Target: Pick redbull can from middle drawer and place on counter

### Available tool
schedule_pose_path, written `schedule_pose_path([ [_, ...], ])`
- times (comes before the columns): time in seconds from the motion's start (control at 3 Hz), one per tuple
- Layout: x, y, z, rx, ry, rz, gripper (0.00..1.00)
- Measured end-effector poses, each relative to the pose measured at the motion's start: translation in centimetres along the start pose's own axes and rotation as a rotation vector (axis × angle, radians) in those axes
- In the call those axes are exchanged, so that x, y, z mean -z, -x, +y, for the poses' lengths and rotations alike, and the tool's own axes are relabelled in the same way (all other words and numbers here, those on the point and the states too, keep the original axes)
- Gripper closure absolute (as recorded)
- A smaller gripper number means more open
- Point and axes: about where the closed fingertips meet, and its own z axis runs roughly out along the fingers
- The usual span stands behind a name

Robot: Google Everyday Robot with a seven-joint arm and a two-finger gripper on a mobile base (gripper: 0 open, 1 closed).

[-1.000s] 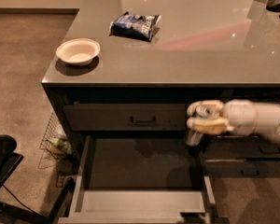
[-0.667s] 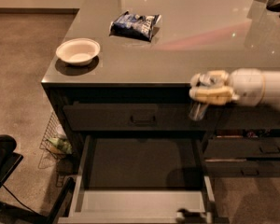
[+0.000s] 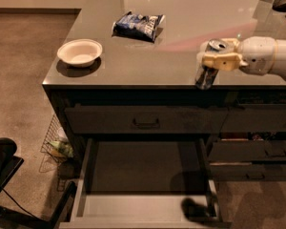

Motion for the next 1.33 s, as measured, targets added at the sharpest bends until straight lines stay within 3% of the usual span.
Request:
schedule_pose_path([
  [0.33, -1.8, 0.7, -3.3, 0.06, -0.056, -0.045, 1.0],
  [0.67, -4.6, 1.2, -6.1, 0.09, -0.07, -0.049, 1.0],
  [1.0, -8.6, 1.5, -8.5, 0.106, -0.069, -0.009, 1.0],
  [1.33, -9.1, 1.7, -8.3, 0.108, -0.06, -0.013, 0.82],
])
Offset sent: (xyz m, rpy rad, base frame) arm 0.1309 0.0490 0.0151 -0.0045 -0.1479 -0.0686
